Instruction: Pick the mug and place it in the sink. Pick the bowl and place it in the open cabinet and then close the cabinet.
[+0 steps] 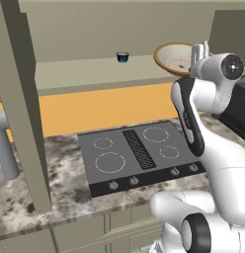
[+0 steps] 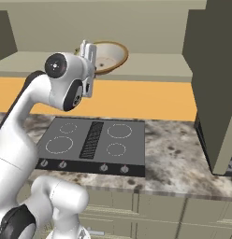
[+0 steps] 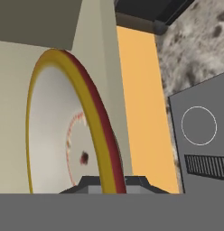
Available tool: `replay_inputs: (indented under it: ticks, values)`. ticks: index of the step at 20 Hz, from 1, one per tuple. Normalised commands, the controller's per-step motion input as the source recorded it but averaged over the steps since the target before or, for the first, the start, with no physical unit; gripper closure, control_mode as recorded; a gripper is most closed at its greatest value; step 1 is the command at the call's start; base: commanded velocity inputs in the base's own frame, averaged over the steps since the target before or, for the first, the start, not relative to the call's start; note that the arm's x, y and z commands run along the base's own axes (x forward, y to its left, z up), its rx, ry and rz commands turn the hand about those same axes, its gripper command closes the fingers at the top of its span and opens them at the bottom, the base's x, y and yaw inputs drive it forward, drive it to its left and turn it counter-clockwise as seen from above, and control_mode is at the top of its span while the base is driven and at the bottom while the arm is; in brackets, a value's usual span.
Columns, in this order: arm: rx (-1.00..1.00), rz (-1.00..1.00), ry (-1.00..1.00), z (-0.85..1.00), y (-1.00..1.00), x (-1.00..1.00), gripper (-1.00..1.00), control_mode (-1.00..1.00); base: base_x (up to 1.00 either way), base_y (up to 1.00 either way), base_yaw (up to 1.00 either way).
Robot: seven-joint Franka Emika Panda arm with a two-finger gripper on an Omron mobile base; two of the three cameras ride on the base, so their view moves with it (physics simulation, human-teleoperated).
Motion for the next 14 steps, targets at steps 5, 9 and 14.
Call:
replay_inputs:
  ticks: [5,9,14]
  values:
    - [0.0,0.0,0.0,0.04,-0.11,0.21,1.0,-1.0,0.0,0.0,0.0]
    - [0.0,0.0,0.0,0.0,-0.01,0.5,1.0,-1.0,0.0,0.0,0.0]
    - [0.0,0.0,0.0,0.0,0.0,0.56,1.0,-1.0,0.0,0.0,0.0]
